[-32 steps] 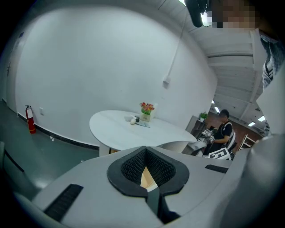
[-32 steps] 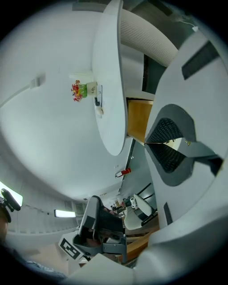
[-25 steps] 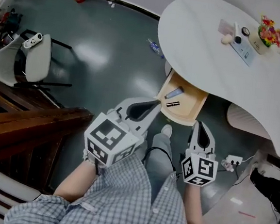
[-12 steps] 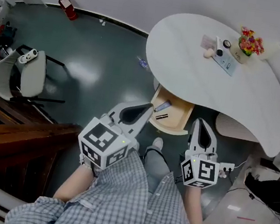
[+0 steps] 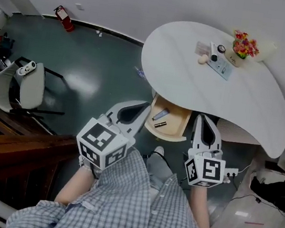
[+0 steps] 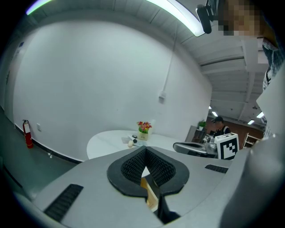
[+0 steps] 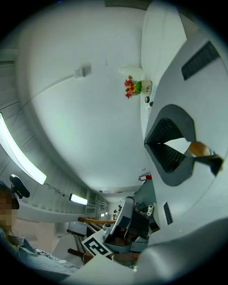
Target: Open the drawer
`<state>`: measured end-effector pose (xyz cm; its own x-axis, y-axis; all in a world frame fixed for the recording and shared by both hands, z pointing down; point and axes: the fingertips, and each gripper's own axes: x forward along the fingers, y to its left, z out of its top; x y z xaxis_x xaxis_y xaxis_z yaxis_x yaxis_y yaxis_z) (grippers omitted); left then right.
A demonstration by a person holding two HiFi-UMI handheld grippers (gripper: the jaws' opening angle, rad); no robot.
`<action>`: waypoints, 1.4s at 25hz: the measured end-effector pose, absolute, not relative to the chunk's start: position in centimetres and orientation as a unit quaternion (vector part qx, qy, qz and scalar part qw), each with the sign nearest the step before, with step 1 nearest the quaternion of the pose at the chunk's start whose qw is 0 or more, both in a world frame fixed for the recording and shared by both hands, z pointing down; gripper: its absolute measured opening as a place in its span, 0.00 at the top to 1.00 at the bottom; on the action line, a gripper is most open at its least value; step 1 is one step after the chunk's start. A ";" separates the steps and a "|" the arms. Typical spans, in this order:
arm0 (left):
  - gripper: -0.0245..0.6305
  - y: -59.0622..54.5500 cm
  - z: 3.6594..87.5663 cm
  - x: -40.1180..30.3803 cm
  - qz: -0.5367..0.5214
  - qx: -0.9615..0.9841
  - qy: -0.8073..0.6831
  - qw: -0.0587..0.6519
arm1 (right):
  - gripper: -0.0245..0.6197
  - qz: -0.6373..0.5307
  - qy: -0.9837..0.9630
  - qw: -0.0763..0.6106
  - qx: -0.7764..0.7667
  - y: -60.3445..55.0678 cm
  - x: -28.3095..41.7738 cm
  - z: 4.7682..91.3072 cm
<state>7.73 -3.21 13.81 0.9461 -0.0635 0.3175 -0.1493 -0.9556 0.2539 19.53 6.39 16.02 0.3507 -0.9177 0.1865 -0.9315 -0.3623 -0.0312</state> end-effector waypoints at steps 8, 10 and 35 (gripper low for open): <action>0.96 -2.6 13.7 9.3 0.159 0.978 -0.050 0.127 | 0.95 0.090 -0.562 0.022 0.822 6.8 20.9 15.6; 0.96 -2.4 13.8 9.5 0.161 0.978 -0.050 0.127 | 0.95 0.092 -0.561 0.021 0.822 6.9 21.2 15.7; 0.96 -1.0 14.5 10.0 0.171 0.975 -0.040 0.134 | 0.95 0.092 -0.577 0.047 0.810 7.5 20.3 16.3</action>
